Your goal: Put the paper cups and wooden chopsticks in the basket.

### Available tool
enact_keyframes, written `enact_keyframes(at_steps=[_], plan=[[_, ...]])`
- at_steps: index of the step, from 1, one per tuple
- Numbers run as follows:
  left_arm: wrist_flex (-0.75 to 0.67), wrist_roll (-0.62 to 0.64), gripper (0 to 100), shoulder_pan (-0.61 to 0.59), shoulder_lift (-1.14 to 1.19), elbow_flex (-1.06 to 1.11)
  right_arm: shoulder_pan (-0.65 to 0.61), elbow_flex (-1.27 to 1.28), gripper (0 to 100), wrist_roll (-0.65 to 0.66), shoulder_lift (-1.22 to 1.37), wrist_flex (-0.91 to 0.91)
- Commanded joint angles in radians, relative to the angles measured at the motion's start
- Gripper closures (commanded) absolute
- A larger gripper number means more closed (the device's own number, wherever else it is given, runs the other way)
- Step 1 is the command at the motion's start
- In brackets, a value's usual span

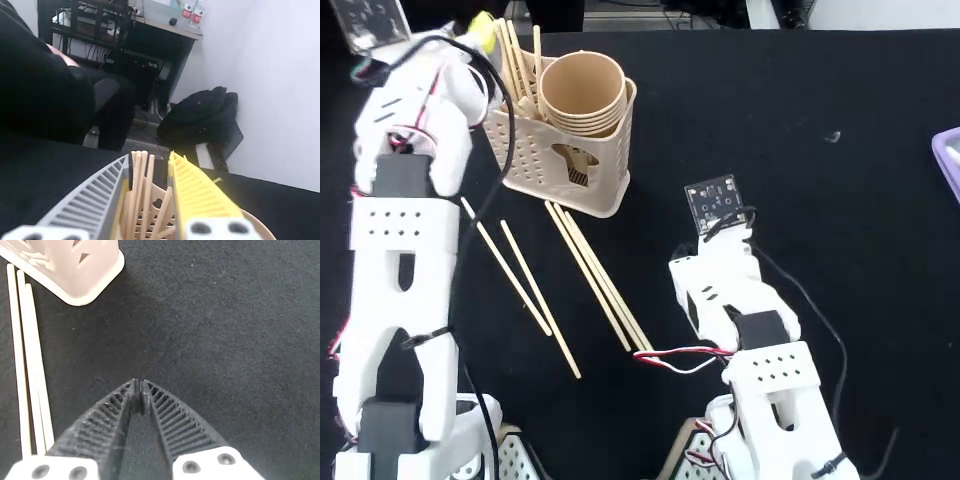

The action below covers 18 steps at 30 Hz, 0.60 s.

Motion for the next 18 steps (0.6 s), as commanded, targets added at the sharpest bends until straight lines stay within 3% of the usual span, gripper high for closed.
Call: enact_keyframes(at_steps=[1,7,11,15,18], plan=[[0.219,-0.003,86,-0.079,-0.021,-0.197,0.009,-0.021,98.3,0.008,-0.004,-0.025],[0.686,-0.003,86,-0.174,-0.021,-0.298,0.009,-0.021,98.3,0.008,-0.004,-0.025],[0.985,0.002,86,-0.18,-0.003,-0.226,-0.003,-0.022,98.3,0.008,-0.005,-0.018],[1.011,0.005,86,-0.173,0.043,0.051,-0.054,-0.019,98.3,0.011,-0.001,-0.015],[0.893,0.005,86,-0.154,0.083,0.252,-0.066,-0.018,98.3,0.011,0.001,-0.015]])
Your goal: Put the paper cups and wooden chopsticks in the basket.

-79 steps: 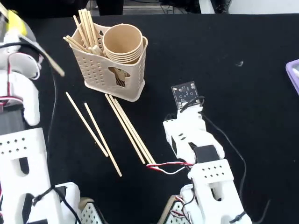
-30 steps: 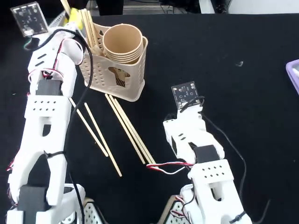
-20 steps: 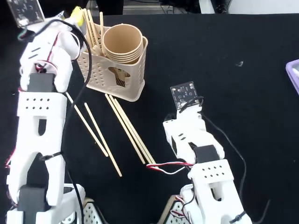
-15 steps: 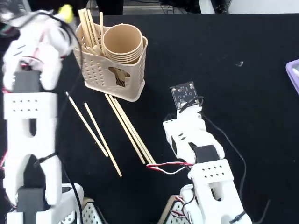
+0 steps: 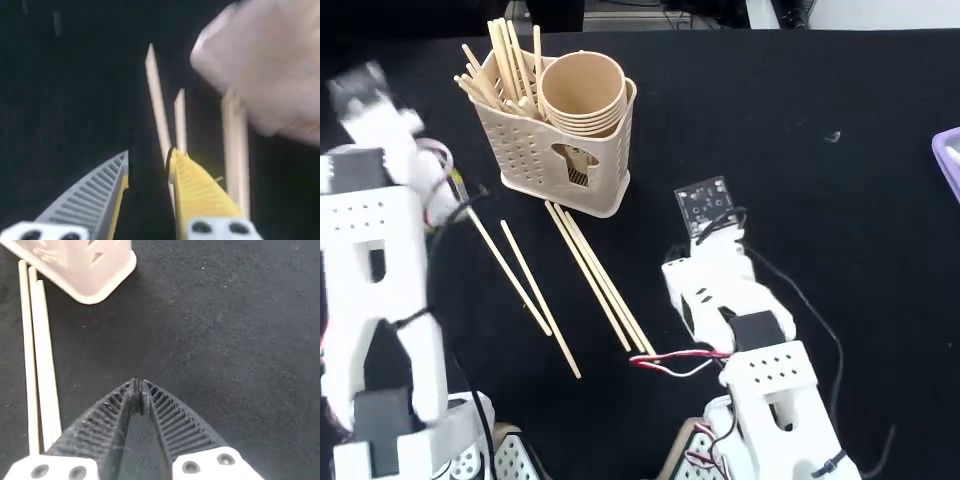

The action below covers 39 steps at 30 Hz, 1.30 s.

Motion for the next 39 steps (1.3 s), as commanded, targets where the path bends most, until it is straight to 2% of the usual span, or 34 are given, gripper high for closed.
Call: enact_keyframes(at_steps=[1,3,6,8,16,20,32,39], plan=[[-0.155,0.003,86,0.021,0.031,0.289,-0.02,-0.015,98.3,0.011,0.001,-0.015],[-0.279,0.011,86,0.044,0.043,0.386,-0.02,-0.008,98.3,0.012,0.001,-0.021],[-0.419,0.101,82,0.082,0.046,0.495,-0.02,-0.008,98.3,0.012,0.001,-0.021],[-0.477,0.17,79,0.116,0.043,0.544,-0.018,-0.008,98.3,0.012,0.001,-0.021],[-0.7,0.368,79,0.183,0.057,0.676,-0.018,-0.008,98.3,0.012,0.001,-0.021],[-0.796,0.4,79,0.183,0.058,0.731,-0.018,-0.008,98.3,0.012,0.001,-0.021],[-0.901,0.4,79,0.216,0.06,0.78,-0.017,-0.008,98.3,0.012,-0.001,-0.021],[-0.899,0.4,79,0.234,0.152,0.769,-0.015,-0.008,98.3,0.012,-0.002,-0.021]])
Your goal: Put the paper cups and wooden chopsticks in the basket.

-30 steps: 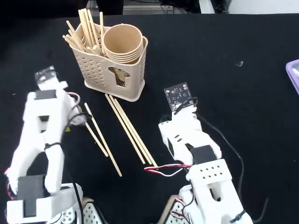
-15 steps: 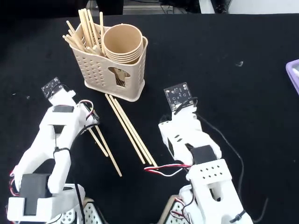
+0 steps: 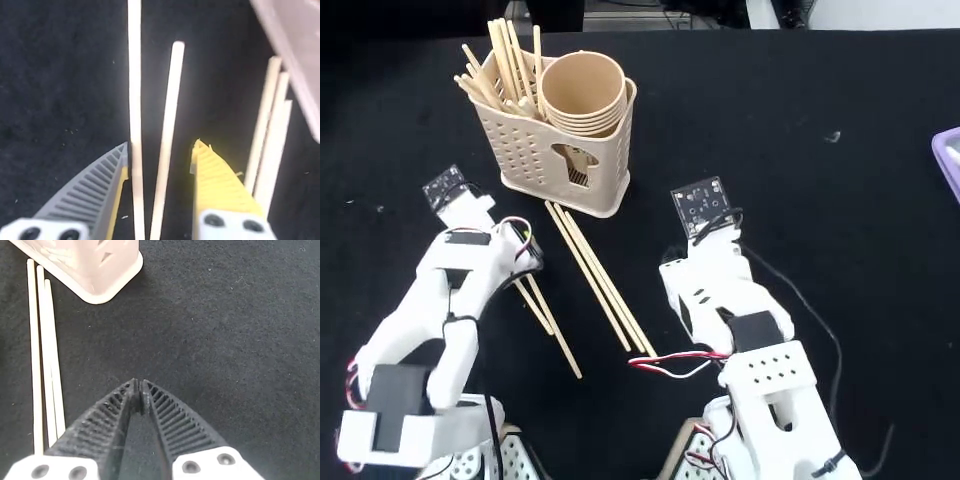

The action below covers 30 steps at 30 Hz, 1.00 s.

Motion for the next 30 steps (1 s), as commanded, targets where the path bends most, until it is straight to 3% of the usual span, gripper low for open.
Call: enact_keyframes(at_steps=[1,7,12,15,27,30], plan=[[-0.009,0.011,79,0.008,0.063,-0.021,-0.006,-0.008,98.3,0.014,-0.002,-0.021],[0.075,0.011,80,-0.047,0.092,-0.074,-0.006,-0.008,98.3,0.014,-0.004,-0.021],[0.08,0.006,98,-0.094,0.095,-0.081,-0.006,-0.008,98.3,0.014,-0.004,-0.021],[0.08,0.009,93,-0.108,0.095,-0.076,-0.006,-0.008,98.3,0.014,-0.004,-0.021],[0.091,0.003,97,-0.188,0.084,-0.128,-0.006,-0.008,98.3,0.014,-0.004,-0.021],[0.135,-0.064,97,-0.228,0.046,-0.183,-0.006,-0.008,98.3,0.014,-0.004,-0.021]])
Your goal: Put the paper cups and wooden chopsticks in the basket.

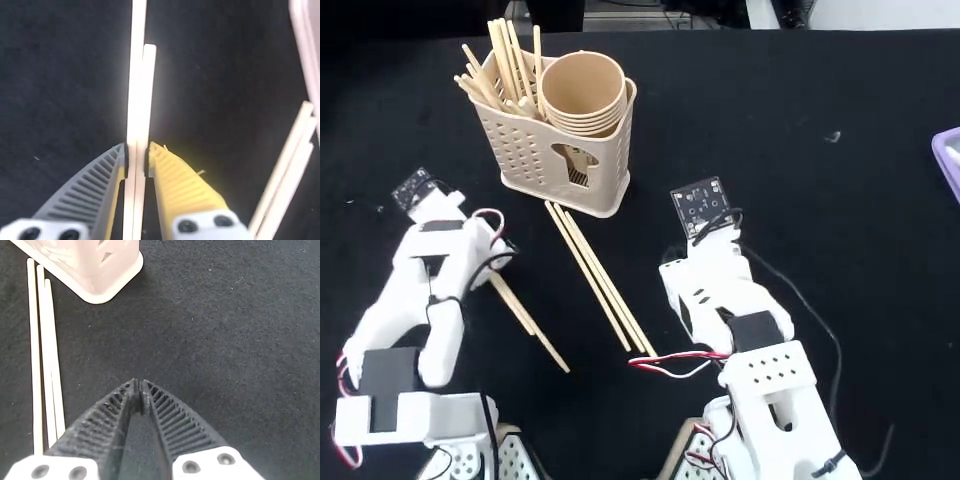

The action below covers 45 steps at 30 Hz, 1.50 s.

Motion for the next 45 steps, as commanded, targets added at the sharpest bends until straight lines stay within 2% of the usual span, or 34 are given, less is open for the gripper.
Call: enact_keyframes(at_steps=[1,5,10,13,17,23,26,31,36,40,43,45], plan=[[0.092,-0.081,97,-0.091,-0.074,-0.105,-0.006,-0.008,98.3,0.009,-0.004,-0.021],[0.232,-0.126,97,-0.143,-0.227,-0.197,-0.006,-0.008,98.3,0.009,-0.004,-0.023],[0.235,-0.199,97,-0.162,-0.411,-0.242,-0.006,-0.01,98.3,0.009,-0.004,-0.023],[0.17,-0.273,97,-0.16,-0.514,-0.265,-0.006,-0.008,98.3,0.009,-0.002,-0.023],[0.002,-0.327,97,-0.163,-0.657,-0.272,-0.006,-0.008,98.3,0.009,-0.001,-0.023],[-0.163,-0.204,97,-0.157,-0.753,-0.283,-0.006,-0.008,98.3,0.009,-0.001,-0.023],[-0.293,-0.158,97,-0.159,-0.755,-0.3,-0.006,-0.008,98.3,0.009,-0.001,-0.023],[-0.446,-0.155,97,-0.156,-0.753,-0.355,-0.006,-0.008,98.3,0.009,-0.001,-0.023],[-0.483,-0.153,97,-0.153,-0.75,-0.444,-0.006,-0.008,98.3,0.009,-0.001,-0.023],[-0.493,-0.163,97,-0.048,-0.749,-0.495,-0.006,-0.008,98.3,0.009,0.001,-0.023],[-0.56,-0.172,97,0.044,-0.703,-0.515,-0.006,-0.008,98.3,0.009,0.001,-0.023],[-0.597,-0.224,97,0.079,-0.649,-0.545,-0.006,-0.007,98.3,0.009,0.001,-0.023]])
